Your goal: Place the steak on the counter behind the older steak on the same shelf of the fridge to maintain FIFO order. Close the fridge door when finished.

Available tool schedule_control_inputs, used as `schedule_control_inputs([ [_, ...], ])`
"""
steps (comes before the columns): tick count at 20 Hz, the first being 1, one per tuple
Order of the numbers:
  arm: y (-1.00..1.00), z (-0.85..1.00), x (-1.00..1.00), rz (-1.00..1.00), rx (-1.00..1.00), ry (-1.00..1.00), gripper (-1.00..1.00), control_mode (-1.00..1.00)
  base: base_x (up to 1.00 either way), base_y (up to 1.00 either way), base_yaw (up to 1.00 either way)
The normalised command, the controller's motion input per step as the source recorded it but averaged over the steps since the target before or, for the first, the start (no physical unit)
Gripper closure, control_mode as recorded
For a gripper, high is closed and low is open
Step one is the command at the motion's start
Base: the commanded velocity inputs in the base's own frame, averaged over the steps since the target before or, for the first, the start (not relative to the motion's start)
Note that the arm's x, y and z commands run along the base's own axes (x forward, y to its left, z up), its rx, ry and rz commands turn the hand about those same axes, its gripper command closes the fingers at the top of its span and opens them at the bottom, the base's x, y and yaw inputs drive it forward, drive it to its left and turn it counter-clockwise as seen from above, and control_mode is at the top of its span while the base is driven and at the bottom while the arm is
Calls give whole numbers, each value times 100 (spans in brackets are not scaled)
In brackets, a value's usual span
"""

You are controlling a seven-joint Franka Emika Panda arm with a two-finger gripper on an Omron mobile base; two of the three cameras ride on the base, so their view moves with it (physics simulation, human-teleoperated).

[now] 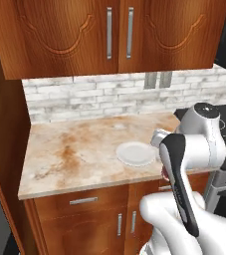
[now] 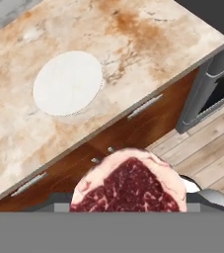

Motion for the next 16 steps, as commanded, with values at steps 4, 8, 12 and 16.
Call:
schedule_control_inputs([
  [4,0,0,0,0,0,0,100,100,-56,32,7],
  [8,0,0,0,0,0,0,100,100,-49,23,10],
  [12,0,0,0,0,0,0,100,100,-56,23,10],
  [16,0,0,0,0,0,0,100,100,-85,11,8],
])
